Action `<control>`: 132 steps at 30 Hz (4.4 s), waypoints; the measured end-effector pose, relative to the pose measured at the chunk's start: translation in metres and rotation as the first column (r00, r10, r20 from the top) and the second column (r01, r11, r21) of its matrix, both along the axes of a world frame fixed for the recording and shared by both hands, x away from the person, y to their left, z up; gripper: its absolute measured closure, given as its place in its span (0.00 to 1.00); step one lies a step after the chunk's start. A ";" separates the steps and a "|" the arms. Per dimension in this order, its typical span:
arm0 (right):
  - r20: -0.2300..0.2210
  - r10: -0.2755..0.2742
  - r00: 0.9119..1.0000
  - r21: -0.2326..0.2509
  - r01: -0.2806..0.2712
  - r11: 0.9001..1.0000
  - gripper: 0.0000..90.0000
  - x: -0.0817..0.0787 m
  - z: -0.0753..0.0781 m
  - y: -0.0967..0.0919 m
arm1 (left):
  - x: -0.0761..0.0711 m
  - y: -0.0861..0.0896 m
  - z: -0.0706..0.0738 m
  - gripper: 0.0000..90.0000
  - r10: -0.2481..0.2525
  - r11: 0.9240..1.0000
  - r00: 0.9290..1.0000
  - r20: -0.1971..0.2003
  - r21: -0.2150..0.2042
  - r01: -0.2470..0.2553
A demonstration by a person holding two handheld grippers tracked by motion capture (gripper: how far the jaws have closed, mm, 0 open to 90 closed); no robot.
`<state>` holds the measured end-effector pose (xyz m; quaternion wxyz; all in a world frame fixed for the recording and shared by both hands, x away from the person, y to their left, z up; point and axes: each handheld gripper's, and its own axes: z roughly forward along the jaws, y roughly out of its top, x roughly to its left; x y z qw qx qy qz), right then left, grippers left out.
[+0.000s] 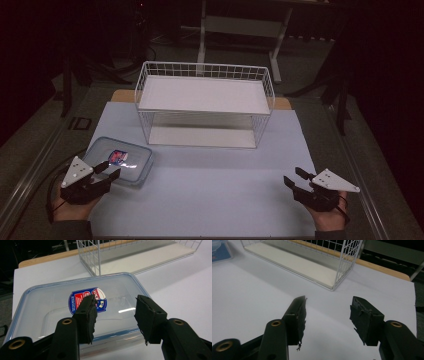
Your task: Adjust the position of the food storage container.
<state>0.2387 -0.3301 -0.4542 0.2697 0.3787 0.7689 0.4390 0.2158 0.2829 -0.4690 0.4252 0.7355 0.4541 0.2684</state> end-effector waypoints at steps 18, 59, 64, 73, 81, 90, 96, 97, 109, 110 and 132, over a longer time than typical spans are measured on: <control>-0.012 0.001 1.000 0.019 -0.001 1.000 0.47 0.003 -0.003 0.000 | 0.007 0.016 0.001 0.68 0.065 0.998 0.997 0.038 -0.025 -0.064; -0.030 0.007 1.000 0.020 -0.006 1.000 0.46 0.006 -0.007 0.004 | 0.048 0.095 -0.040 1.00 0.353 0.935 0.928 -0.121 0.007 -0.355; -0.028 0.004 1.000 0.023 -0.004 1.000 0.45 0.006 -0.007 0.003 | 0.048 0.091 -0.041 1.00 0.329 0.944 0.935 -0.130 0.013 -0.330; -0.023 -0.007 1.000 0.031 0.008 0.999 0.45 0.005 -0.005 0.000 | 0.044 0.066 -0.038 1.00 0.206 0.978 0.968 -0.144 0.044 -0.202; -0.022 -0.006 1.000 0.031 0.007 1.000 0.45 0.006 -0.005 0.000 | 0.048 0.037 -0.029 1.00 0.093 0.995 0.985 -0.148 0.033 -0.089; -0.022 0.001 1.000 0.027 -0.001 1.000 0.45 0.006 -0.006 0.001 | 0.055 -0.006 -0.025 1.00 -0.035 0.996 0.987 -0.158 0.071 0.047; -0.027 0.008 1.000 0.026 -0.007 1.000 0.45 0.007 -0.006 0.003 | 0.063 -0.040 -0.021 1.00 -0.092 0.990 0.983 -0.160 0.092 0.108; -0.027 0.009 1.000 0.025 -0.008 1.000 0.45 0.007 -0.006 0.003 | 0.064 -0.045 -0.020 1.00 -0.100 0.989 0.982 -0.162 0.095 0.116; -0.035 0.014 0.999 0.036 -0.013 0.999 0.44 0.013 -0.007 0.010 | 0.077 -0.091 -0.024 1.00 -0.158 0.985 0.976 -0.149 0.049 0.167; -0.034 0.017 0.999 0.038 -0.015 0.999 0.44 0.015 -0.007 0.011 | 0.077 -0.094 -0.024 1.00 -0.165 0.984 0.975 -0.149 0.042 0.172; -0.034 0.026 0.999 0.030 -0.025 0.999 0.46 0.013 -0.007 0.014 | 0.081 -0.115 -0.027 0.94 -0.222 0.974 0.963 -0.153 0.005 0.225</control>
